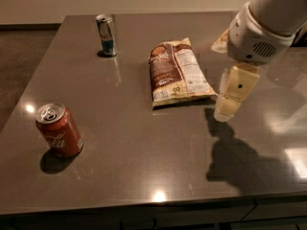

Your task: Move coke can near brown chip bag

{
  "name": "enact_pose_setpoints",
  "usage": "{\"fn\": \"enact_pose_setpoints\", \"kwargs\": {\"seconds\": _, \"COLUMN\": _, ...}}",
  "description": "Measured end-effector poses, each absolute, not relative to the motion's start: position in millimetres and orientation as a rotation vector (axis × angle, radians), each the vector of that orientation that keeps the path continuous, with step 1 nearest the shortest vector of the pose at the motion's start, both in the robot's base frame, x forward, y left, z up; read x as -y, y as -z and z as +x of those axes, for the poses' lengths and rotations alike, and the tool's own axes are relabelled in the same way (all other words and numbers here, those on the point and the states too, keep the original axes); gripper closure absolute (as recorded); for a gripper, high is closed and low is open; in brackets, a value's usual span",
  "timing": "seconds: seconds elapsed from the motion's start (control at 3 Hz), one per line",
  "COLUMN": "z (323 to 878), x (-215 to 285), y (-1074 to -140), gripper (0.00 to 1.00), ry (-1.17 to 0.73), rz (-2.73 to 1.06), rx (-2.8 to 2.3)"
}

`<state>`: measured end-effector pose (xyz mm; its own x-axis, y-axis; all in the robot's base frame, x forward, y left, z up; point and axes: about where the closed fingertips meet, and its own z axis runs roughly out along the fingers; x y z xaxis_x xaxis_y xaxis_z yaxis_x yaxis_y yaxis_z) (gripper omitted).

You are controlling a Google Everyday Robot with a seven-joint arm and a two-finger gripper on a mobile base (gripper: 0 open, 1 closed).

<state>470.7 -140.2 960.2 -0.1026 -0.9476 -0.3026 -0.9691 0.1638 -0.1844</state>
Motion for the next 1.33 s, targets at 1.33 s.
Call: {"fn": "enact_pose_setpoints", "kwargs": {"seconds": 1.33, "z": 468, "x": -81, "y": -897, "gripper": 0.0, "ry": -0.518, "rz": -1.983, "rx": -1.67}}
